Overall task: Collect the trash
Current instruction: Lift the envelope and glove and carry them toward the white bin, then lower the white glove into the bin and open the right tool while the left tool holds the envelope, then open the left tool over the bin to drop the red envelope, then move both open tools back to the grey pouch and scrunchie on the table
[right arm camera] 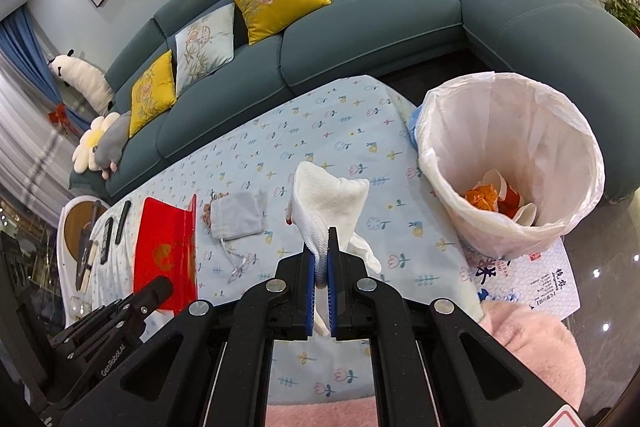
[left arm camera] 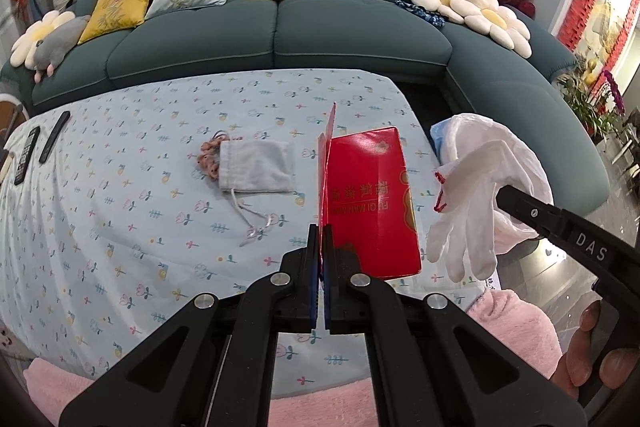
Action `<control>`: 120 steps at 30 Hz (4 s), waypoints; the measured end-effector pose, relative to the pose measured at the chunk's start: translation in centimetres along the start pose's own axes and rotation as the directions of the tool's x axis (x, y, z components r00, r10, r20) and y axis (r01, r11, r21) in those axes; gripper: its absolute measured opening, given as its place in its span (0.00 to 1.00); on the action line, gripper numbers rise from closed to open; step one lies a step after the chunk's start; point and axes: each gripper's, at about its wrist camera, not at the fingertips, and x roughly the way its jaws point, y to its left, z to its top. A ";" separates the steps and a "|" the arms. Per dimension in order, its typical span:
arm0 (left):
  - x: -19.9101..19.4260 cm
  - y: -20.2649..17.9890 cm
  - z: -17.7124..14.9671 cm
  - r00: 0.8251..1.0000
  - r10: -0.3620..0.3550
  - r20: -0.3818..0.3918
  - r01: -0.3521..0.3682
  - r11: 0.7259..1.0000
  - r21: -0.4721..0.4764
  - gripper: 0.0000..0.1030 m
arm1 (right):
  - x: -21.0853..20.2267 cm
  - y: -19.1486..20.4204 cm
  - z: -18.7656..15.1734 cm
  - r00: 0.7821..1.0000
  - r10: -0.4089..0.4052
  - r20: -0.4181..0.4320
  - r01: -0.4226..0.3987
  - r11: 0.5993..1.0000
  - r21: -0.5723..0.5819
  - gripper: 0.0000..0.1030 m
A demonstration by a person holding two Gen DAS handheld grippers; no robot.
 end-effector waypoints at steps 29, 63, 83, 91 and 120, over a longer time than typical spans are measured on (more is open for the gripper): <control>1.6 -12.3 3.9 0.996 -0.086 0.012 0.082 0.980 0.179 0.01 | -4.5 -9.4 5.7 0.990 -0.076 0.122 0.060 0.989 0.133 0.05; 7.6 -22.1 7.1 0.983 -0.169 -0.069 0.180 0.955 0.237 0.21 | -2.7 -17.8 8.7 0.979 -0.175 0.104 0.150 0.965 0.213 0.11; 4.8 -13.8 7.8 0.993 -0.119 0.003 0.118 0.989 0.091 0.39 | -3.0 -13.0 8.3 0.979 -0.171 0.110 0.152 0.975 0.164 0.33; 3.5 -8.8 7.8 0.996 -0.088 0.026 0.087 0.996 0.020 0.39 | -2.2 -8.2 7.7 0.985 -0.143 0.099 0.134 0.987 0.089 0.33; 3.0 9.6 5.5 0.999 0.035 0.009 -0.031 0.972 -0.234 0.40 | 5.1 8.4 3.7 0.997 -0.071 -0.034 0.064 0.986 -0.157 0.38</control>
